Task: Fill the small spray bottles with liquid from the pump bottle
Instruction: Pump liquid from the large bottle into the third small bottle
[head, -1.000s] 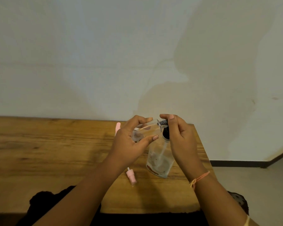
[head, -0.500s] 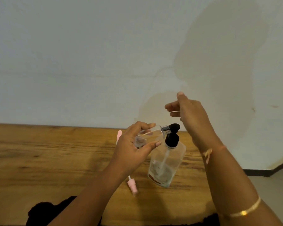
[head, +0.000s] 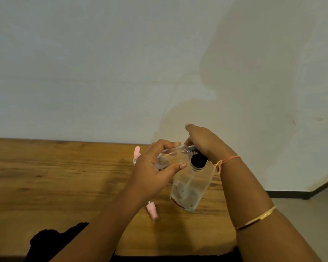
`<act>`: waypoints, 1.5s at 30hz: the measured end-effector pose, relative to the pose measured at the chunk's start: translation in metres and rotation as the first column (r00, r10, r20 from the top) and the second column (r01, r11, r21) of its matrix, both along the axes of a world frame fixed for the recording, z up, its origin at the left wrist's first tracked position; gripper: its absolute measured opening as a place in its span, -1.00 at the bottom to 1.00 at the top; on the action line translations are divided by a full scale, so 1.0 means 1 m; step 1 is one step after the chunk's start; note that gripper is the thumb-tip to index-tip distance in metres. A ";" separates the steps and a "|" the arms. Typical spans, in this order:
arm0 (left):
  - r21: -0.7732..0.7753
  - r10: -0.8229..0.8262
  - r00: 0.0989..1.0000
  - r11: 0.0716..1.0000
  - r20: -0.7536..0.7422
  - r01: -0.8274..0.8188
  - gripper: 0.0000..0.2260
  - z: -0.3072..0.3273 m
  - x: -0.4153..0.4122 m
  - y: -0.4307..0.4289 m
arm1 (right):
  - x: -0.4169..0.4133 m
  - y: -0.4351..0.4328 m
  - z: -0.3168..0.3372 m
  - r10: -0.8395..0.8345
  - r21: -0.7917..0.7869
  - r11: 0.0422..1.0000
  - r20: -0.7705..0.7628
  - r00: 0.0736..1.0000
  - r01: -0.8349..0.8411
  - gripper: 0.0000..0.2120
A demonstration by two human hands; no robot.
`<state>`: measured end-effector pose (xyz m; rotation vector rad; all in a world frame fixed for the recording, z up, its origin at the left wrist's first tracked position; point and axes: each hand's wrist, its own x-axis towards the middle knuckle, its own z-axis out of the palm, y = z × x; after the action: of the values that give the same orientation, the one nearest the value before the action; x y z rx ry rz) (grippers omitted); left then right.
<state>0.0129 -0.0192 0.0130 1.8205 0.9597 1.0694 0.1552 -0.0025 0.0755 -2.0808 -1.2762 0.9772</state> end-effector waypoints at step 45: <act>-0.023 -0.014 0.997 1.000 0.071 0.016 -0.74 0.003 0.000 0.001 | 0.005 0.000 0.002 0.003 0.058 0.998 -0.094 0.996 0.002 -0.35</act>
<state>0.0132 -0.0178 0.0163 1.7565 0.9109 1.1021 0.1602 -0.0025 0.0774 -1.9665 -1.2424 1.0140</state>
